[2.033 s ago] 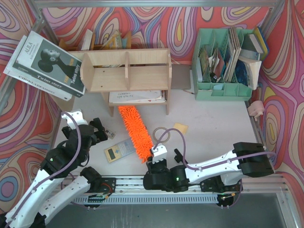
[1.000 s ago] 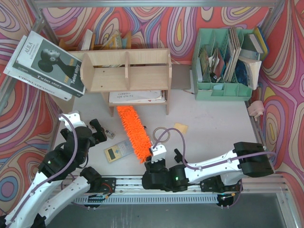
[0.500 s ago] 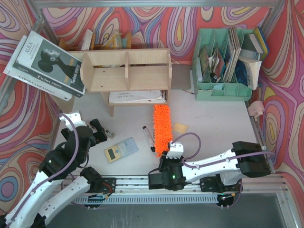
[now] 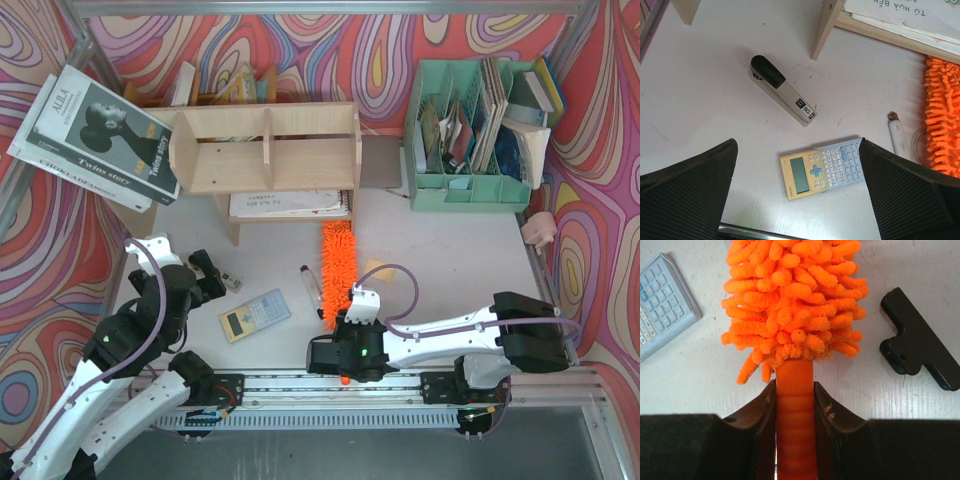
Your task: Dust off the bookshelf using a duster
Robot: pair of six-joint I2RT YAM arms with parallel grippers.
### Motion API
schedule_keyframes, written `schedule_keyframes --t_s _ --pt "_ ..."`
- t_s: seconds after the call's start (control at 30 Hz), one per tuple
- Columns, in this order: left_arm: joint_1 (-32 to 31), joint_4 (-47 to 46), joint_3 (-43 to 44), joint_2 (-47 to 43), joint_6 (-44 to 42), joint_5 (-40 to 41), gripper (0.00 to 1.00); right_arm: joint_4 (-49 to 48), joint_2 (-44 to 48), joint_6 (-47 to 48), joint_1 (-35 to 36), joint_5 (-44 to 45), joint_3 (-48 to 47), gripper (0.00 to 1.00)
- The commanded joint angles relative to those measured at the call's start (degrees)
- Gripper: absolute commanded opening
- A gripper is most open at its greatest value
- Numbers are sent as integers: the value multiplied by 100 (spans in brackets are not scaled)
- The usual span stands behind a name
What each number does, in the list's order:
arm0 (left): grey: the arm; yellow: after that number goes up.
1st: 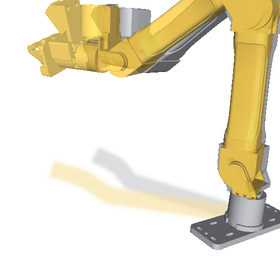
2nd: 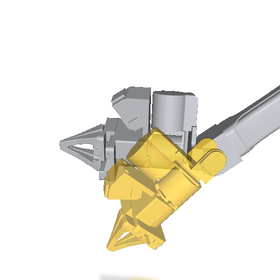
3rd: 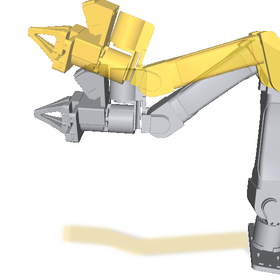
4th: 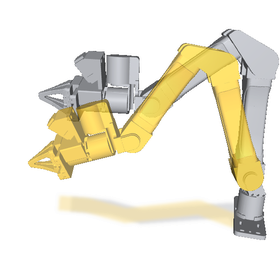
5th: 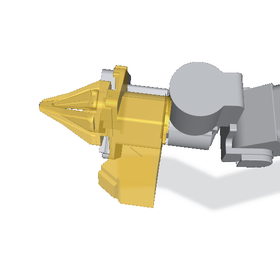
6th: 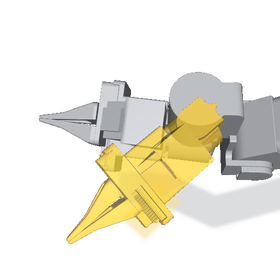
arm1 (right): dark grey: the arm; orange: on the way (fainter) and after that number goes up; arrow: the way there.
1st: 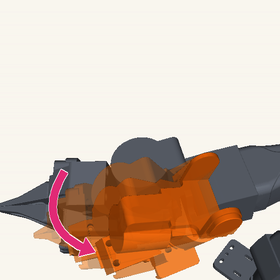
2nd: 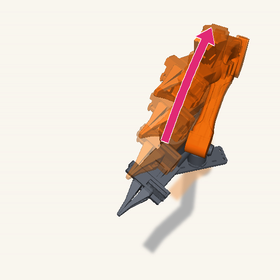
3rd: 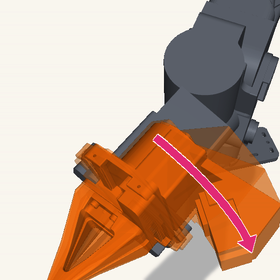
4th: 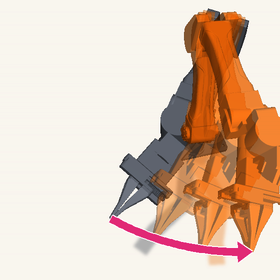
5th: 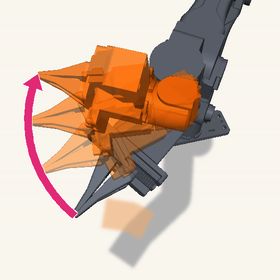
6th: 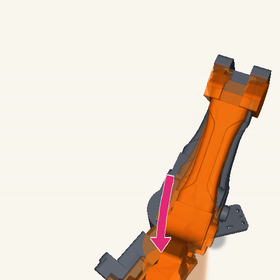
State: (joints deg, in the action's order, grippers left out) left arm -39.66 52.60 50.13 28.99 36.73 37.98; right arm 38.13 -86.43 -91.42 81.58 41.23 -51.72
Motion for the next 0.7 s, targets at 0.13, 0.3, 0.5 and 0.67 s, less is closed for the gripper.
schedule_keyframes --t_s 0.13,0.3,0.5,0.67 --pt "-16 64 -92 14 57 122 98 308 477 453 -94 607 -272 0" --pt "-16 84 -83 36 67 146 98 578 763 352 -36 918 -311 0" --pt "-16 126 -82 3 103 200 98 448 697 63 -46 368 151 0" --pt "-16 114 -92 -59 120 219 98 -175 651 163 -74 -291 618 0"
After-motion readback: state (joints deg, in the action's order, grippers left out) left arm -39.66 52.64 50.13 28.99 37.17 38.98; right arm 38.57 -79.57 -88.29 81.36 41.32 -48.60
